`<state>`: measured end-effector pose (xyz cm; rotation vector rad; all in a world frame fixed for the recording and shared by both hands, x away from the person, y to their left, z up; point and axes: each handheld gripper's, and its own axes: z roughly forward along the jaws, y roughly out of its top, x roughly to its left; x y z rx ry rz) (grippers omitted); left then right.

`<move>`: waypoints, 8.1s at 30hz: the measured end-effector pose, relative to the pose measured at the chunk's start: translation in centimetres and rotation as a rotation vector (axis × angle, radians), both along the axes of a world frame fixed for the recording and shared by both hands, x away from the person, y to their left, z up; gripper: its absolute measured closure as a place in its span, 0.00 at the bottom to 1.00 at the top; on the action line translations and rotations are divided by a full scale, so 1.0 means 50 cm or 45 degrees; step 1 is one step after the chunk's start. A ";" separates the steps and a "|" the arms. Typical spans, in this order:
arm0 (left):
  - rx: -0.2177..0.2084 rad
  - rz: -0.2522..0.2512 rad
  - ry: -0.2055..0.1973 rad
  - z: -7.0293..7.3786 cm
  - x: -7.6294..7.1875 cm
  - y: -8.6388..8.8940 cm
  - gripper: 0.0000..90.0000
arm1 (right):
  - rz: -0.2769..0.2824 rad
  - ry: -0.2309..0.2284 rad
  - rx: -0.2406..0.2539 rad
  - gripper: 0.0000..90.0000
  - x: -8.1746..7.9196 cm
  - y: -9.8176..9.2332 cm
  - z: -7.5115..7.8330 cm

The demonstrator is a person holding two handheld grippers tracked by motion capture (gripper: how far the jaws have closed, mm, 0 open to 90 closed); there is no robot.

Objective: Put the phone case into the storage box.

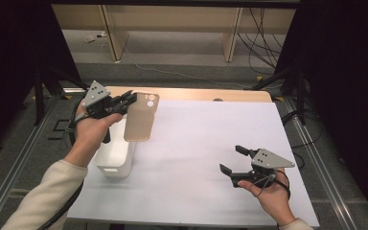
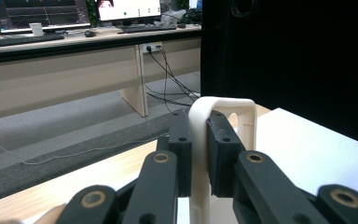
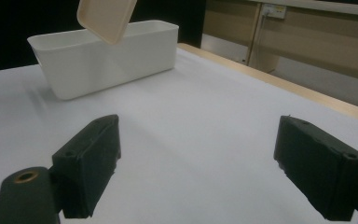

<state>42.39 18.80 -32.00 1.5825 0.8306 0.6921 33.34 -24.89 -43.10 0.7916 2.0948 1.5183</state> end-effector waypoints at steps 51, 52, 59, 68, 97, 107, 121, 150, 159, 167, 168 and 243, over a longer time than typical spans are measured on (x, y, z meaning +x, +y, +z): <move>0.004 0.049 -0.004 0.011 0.015 0.038 0.91 | 0.003 -0.003 -0.003 0.18 0.001 0.002 -0.002; 0.003 0.051 -0.004 0.011 0.015 0.038 0.91 | 0.003 -0.004 -0.003 0.18 0.001 0.002 -0.001; -0.002 0.060 -0.003 0.010 0.017 0.042 0.91 | 0.002 -0.029 -0.007 0.18 0.003 0.001 -0.002; -0.011 0.065 -0.005 0.008 0.021 0.046 0.91 | 0.009 -0.026 -0.004 0.18 0.003 0.001 -0.002; 0.004 0.099 -0.021 0.014 0.034 0.071 0.91 | 0.010 -0.033 0.012 0.18 0.004 0.001 -0.003; 0.008 0.114 -0.024 0.012 0.038 0.080 0.91 | 0.012 -0.035 0.014 0.18 0.004 0.001 -0.003; 0.021 0.124 -0.032 0.011 0.046 0.090 0.91 | 0.012 -0.031 0.011 0.18 0.004 0.001 -0.003; 0.019 0.147 -0.025 0.007 0.065 0.098 0.91 | 0.018 -0.001 0.025 0.18 0.001 0.003 -0.003; 0.022 0.157 -0.020 0.004 0.071 0.102 0.91 | 0.007 0.005 0.007 0.18 -0.001 0.001 -0.001; 0.017 0.162 -0.022 0.004 0.077 0.105 0.91 | 0.009 -0.028 0.001 0.18 0.003 0.000 -0.002; 0.017 0.162 -0.023 0.003 0.077 0.105 0.91 | 0.010 0.001 0.005 0.18 0.001 0.001 -0.002; 0.026 0.229 0.014 -0.035 0.139 0.119 0.91 | 0.014 -0.027 -0.003 0.18 0.003 -0.006 -0.001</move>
